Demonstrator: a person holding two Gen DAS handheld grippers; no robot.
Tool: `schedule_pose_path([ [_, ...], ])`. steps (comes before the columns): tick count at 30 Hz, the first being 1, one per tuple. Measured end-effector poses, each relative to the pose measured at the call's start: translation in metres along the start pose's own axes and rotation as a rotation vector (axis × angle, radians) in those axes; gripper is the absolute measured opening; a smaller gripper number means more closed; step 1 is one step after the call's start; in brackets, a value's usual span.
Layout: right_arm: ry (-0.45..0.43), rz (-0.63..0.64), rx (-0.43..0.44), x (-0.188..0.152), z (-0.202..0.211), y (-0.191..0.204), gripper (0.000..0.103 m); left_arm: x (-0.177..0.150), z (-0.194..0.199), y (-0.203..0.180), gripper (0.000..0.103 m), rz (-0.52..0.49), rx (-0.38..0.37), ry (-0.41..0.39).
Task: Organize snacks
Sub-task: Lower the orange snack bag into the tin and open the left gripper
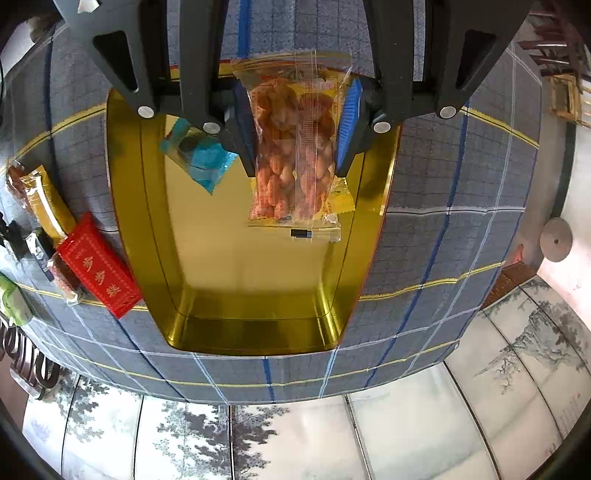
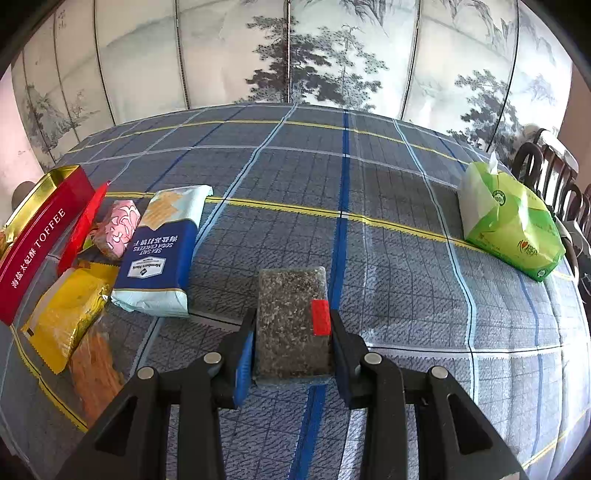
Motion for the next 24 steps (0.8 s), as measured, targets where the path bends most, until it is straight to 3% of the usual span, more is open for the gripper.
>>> schedule_pose_path([
  [17,0.028,-0.04,-0.033,0.0,-0.001,0.001,0.036,-0.004,-0.012,0.006,0.042,0.035,0.006,0.024],
  [24,0.039,-0.065,-0.051,0.0,-0.002,0.002,0.036,-0.006,-0.006,0.006,0.062,0.04,0.002,0.007],
])
Point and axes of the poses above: each gripper's, at about its wrist camera, not at the fingertips, and z roughly against the way its jaws point, y to its left, x to its top, the point moved 6 cm from there along -z, roughly the way its jaws point, and after that the axes turned 10 degrees about -x, right-handed, at the moved point
